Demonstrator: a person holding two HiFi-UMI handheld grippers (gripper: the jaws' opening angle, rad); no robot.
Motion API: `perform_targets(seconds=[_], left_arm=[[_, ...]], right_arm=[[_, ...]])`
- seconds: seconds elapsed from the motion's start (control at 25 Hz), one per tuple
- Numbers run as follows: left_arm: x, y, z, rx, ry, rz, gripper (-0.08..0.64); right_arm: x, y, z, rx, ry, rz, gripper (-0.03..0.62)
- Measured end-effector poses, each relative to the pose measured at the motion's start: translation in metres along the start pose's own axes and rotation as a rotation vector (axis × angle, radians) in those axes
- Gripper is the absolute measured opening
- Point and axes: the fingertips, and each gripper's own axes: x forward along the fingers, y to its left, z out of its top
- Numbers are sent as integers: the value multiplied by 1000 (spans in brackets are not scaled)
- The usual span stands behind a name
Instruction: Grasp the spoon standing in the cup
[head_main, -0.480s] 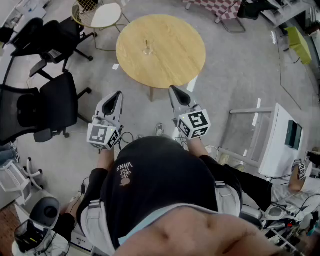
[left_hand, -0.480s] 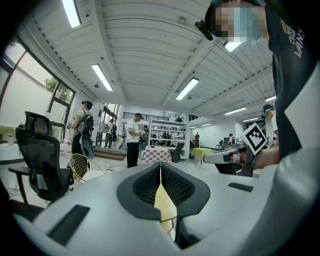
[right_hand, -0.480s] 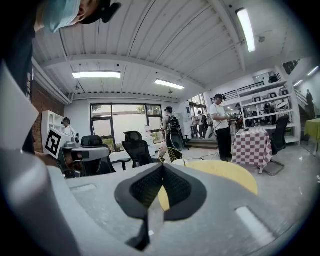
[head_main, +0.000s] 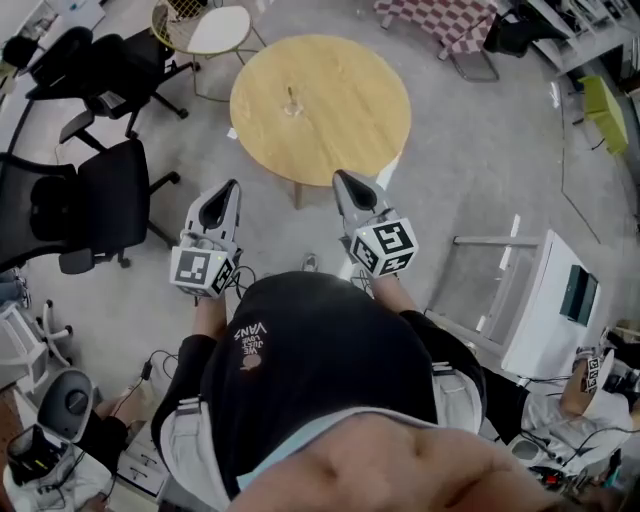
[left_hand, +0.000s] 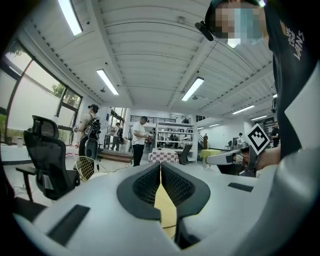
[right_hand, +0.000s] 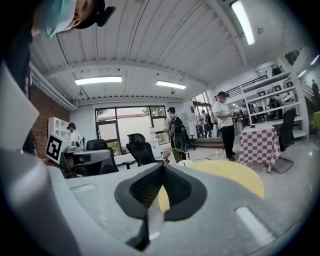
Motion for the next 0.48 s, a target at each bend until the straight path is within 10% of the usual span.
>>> perform_targets(seconds=[0.48], left_arm=[[22,-3,-6,-9,0,91,9]], right_arm=[[10,-35,-1,10,1,53,-3]])
